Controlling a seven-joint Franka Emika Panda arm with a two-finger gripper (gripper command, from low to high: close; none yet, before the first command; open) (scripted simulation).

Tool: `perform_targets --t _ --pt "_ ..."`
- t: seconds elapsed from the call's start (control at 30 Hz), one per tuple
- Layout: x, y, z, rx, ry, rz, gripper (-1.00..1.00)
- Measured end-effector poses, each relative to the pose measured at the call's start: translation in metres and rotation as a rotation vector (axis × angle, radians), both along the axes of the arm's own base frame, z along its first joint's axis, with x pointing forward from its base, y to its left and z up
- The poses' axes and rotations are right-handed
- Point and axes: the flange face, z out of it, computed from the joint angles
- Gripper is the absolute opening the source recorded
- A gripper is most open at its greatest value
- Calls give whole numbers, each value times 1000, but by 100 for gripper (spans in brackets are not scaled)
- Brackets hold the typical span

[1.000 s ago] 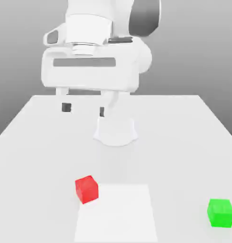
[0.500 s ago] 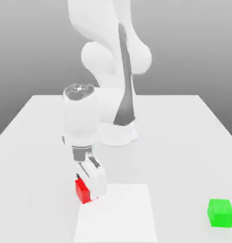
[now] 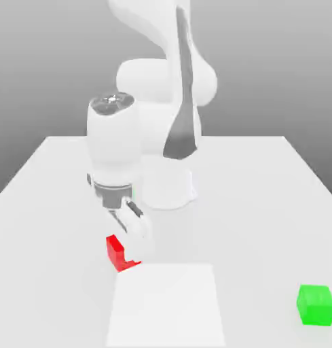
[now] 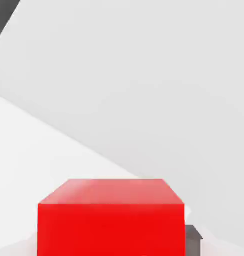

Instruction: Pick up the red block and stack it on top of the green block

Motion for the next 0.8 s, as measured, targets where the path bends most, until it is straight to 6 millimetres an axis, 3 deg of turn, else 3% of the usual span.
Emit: perform_targets --t 0.2,0.33,0.4,0.47,0.5,0.7,0.8 --pt "43 157 14 -1 6 617 -100" --pt "47 253 25 4 2 975 -100" --pt "44 296 14 6 -1 1127 -100" --pt "43 311 -10 6 -3 1177 -100" --pt "42 313 -23 6 -3 1186 100" --pt "41 314 -30 6 -2 1191 100" --pt "42 315 -4 6 -3 1193 100"
